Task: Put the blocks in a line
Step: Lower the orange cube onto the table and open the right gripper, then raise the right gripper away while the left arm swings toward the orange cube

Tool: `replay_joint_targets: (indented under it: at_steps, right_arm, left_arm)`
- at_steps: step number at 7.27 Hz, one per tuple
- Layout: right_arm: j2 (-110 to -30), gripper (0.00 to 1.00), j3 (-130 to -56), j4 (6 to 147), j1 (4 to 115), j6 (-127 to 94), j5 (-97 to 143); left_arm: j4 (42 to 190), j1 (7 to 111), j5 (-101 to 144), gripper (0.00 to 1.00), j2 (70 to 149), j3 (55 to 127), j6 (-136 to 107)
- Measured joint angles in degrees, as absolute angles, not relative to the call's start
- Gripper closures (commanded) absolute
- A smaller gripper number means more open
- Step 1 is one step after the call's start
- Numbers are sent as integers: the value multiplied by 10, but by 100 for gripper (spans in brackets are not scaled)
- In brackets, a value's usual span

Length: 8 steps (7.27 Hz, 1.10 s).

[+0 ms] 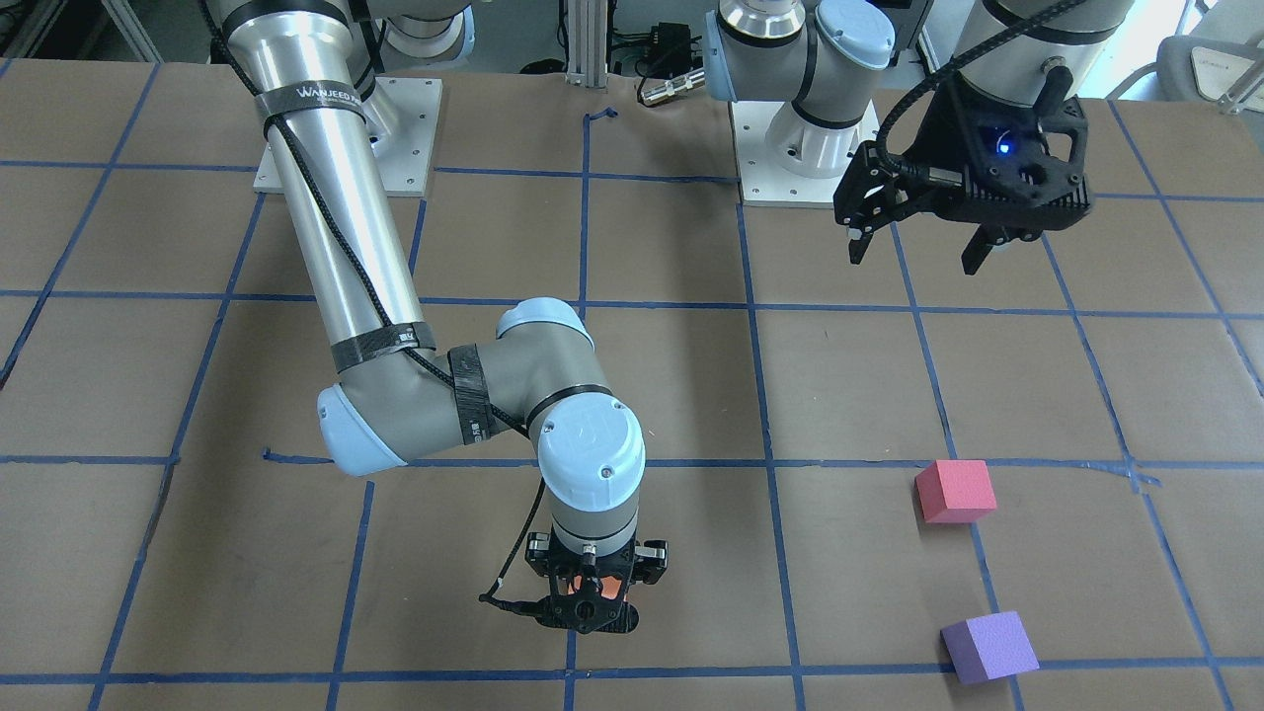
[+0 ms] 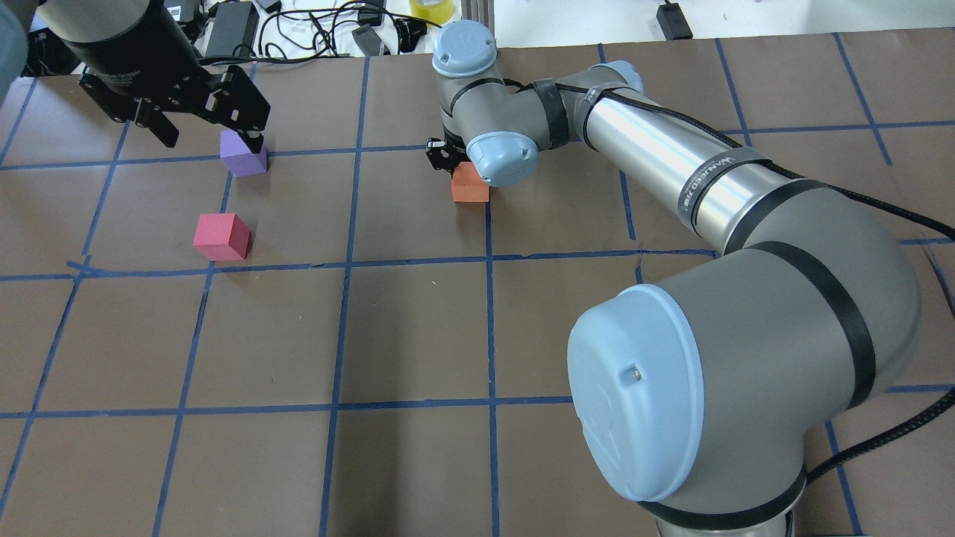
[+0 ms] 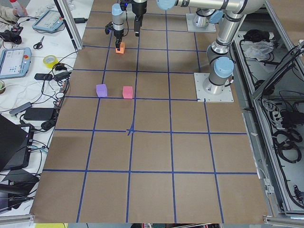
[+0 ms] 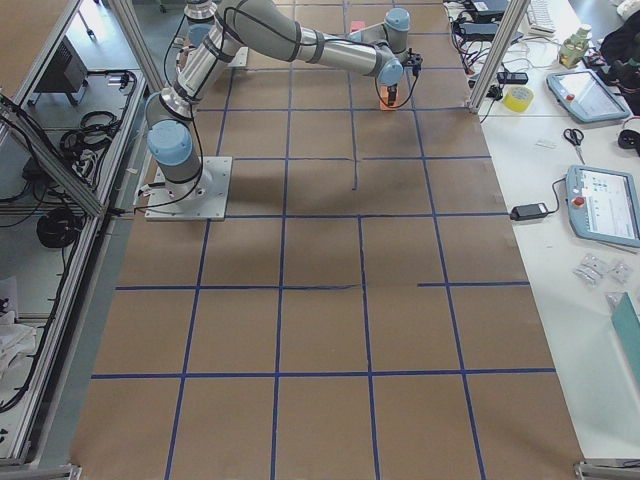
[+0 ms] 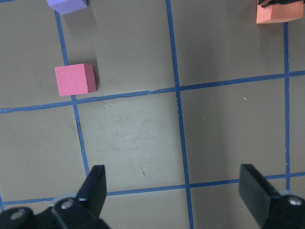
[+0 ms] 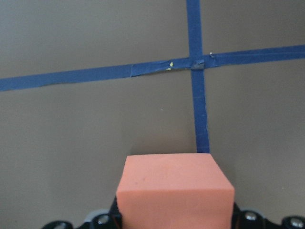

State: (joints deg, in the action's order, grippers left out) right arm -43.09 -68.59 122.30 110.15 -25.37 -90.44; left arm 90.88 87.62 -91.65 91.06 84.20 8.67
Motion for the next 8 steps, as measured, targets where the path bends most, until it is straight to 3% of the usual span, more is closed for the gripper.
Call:
replay_joint_targets:
  at_steps: [5,8]
  right_arm:
    - [-457,0,-692,1217,1104,-247,-909]
    - [-594,0,-748,1162,1084,-198,-912]
  left_arm:
    - [908,875,-916,0,910,840,87]
    - [903,873,-912,0,906,841,108]
